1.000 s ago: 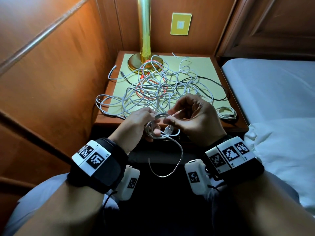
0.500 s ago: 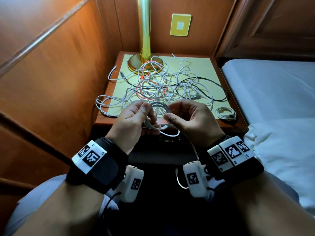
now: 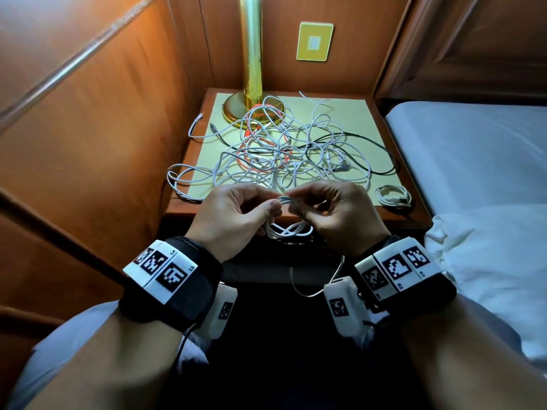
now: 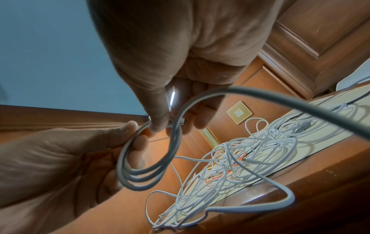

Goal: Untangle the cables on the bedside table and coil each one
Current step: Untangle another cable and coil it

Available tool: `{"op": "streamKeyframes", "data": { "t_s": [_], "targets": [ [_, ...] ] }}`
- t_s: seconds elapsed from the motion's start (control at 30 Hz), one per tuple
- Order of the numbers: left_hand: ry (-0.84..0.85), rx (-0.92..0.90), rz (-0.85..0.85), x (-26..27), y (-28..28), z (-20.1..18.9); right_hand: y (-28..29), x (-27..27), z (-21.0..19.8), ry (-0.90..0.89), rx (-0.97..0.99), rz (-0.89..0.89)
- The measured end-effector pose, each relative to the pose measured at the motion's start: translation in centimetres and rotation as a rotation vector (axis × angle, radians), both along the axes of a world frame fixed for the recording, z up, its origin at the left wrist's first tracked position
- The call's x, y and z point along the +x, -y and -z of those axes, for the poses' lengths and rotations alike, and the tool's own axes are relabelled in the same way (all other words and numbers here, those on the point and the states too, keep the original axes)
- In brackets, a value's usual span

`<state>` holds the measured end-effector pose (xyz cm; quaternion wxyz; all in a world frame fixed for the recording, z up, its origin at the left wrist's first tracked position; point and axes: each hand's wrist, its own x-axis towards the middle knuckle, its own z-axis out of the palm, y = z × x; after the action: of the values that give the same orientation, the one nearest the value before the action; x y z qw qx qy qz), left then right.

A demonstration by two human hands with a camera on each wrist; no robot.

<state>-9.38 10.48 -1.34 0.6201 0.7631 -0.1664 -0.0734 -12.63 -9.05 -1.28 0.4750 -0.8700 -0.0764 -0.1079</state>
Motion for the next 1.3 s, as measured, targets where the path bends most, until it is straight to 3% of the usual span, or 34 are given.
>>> {"op": "streamKeyframes", "data": {
  "t_s": [0.13, 0.3, 0.43, 0.5, 0.7, 0.77, 0.9, 0.97, 1.17, 1.3],
  "targets": [
    [0.014, -0.052, -0.071, -0.2, 0.1, -0.3, -0.5, 0.0, -0.2, -0.032, 0.049, 0.069],
    [-0.016, -0.204, -0.232, 0.5, 0.0, -0.5, -0.4, 0.3, -0.5, -0.273, 0.227, 0.036],
    [-0.016, -0.250, -0.297, 1.3, -0.8, -0.3, 1.1, 0.4, -0.2, -0.344, 0.057, 0.104],
    [-0.025, -0.206, -0.273, 1.3, -0.9, 0.0, 1.9, 0.7, 0.1, -0.358, 0.064, 0.183],
    [-0.268, -0.136, -0.137, -0.1, 0.7, 0.4, 0.8, 1.1, 0.0, -0.358, 0.453, 0.251],
    [-0.395, -0.200, -0.117, -0.6, 1.2, 0.2, 0.0, 0.8, 0.0, -0.307, 0.412, 0.229],
    [-0.554, -0.262, -0.081, -0.8, 1.5, 0.1, -0.9, 0.4, 0.5, -0.115, -0.004, 0.130],
    [-0.626, -0.328, -0.104, -0.6, 1.6, -0.2, -1.6, 0.3, 0.7, -0.063, -0.109, 0.050],
    [-0.699, -0.474, -0.162, -0.5, 1.7, -0.6, -1.9, -0.3, 0.0, 0.358, -0.140, 0.134],
    [-0.741, -0.567, -0.196, -0.5, 1.8, -0.9, -2.4, -0.8, -0.6, 0.327, -0.081, 0.091]
  ]
}}
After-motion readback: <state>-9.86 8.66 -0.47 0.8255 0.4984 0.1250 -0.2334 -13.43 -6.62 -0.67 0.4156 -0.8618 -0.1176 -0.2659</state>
